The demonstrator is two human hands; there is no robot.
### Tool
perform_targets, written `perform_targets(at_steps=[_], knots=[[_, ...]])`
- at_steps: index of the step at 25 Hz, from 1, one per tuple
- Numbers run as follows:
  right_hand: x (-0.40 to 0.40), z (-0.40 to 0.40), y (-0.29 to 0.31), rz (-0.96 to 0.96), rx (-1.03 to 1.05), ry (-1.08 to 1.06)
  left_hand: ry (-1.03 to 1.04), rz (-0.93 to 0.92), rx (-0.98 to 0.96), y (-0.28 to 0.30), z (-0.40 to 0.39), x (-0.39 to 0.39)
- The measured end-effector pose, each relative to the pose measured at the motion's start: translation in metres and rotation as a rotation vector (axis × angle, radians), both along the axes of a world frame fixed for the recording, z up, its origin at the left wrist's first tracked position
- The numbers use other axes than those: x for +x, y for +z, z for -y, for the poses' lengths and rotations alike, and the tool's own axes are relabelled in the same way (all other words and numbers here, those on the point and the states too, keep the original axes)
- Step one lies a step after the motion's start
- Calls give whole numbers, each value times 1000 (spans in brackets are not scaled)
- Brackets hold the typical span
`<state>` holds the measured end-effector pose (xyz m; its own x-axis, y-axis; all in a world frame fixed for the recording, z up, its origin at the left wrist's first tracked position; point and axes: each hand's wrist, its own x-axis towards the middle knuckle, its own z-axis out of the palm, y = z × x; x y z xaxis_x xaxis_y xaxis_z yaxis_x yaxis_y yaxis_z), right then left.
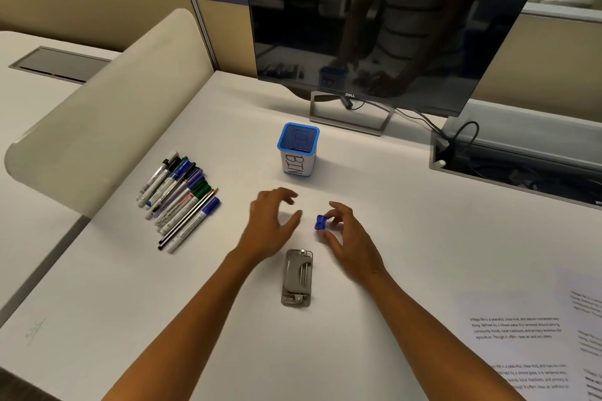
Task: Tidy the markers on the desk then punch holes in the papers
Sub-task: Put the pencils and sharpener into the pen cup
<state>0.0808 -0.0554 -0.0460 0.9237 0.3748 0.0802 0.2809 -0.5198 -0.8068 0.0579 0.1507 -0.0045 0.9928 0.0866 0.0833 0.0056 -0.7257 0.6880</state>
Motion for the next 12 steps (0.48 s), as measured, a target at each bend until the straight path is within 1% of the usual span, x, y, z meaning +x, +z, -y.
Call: perform_targets(at_steps=[2, 4, 6, 12], knots=[[0, 0, 1, -26, 16, -13, -71, -121, -167, 6, 24, 4], [0, 1, 1, -31, 26, -6, -94, -194, -285, 7, 37, 8], [0, 1, -2, -28, 31, 8, -77, -212, -316, 5, 42, 10], [-3, 3, 0, -40, 17, 41, 84, -273, -360, 3, 43, 2]])
